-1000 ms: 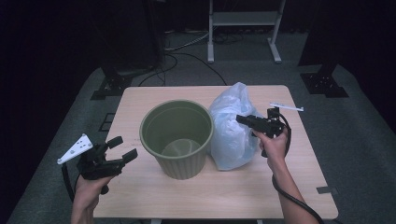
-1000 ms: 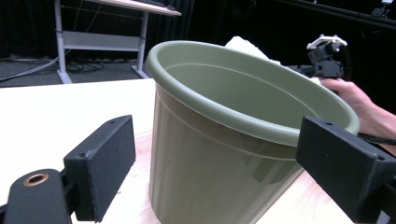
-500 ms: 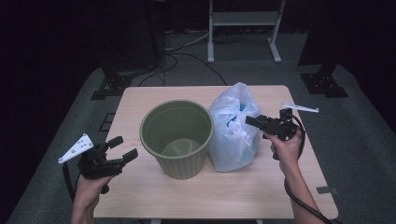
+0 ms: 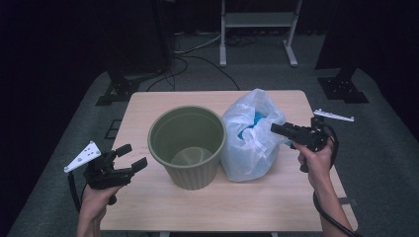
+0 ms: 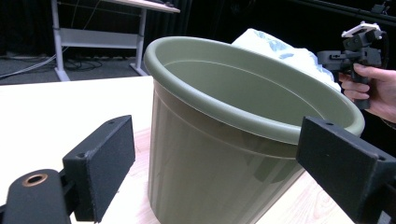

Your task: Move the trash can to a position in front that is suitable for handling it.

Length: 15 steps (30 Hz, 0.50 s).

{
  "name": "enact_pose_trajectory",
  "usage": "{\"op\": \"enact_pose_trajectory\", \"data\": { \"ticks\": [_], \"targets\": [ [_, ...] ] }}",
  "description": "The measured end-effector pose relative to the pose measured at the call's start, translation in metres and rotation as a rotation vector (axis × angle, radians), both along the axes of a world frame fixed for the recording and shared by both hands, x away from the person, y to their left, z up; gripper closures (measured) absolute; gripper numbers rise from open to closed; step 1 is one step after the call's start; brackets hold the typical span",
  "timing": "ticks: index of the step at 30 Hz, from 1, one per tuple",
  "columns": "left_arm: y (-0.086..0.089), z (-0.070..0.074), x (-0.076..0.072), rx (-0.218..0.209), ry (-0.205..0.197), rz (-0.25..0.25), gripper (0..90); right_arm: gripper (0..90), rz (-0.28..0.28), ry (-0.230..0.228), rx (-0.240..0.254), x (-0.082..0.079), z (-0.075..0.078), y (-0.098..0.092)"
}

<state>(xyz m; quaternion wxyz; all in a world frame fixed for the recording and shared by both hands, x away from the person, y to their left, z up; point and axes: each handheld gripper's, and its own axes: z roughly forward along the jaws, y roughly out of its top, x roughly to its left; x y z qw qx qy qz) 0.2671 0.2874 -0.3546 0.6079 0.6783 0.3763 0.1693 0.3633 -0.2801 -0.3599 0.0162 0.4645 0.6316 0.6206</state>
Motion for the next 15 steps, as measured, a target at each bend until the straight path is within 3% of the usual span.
{"op": "enact_pose_trajectory", "data": {
  "ticks": [10, 15],
  "targets": [
    [-0.002, 0.000, 0.000, 0.008, 0.000, -0.007, 10.4, 33.6, -0.058, -0.015, 0.063, -0.010, 0.002, -0.021],
    [-0.006, 0.001, 0.000, 0.014, 0.000, -0.012, 10.4, 33.2, -0.026, 0.004, 0.074, -0.021, -0.002, -0.029]
  ]
}}
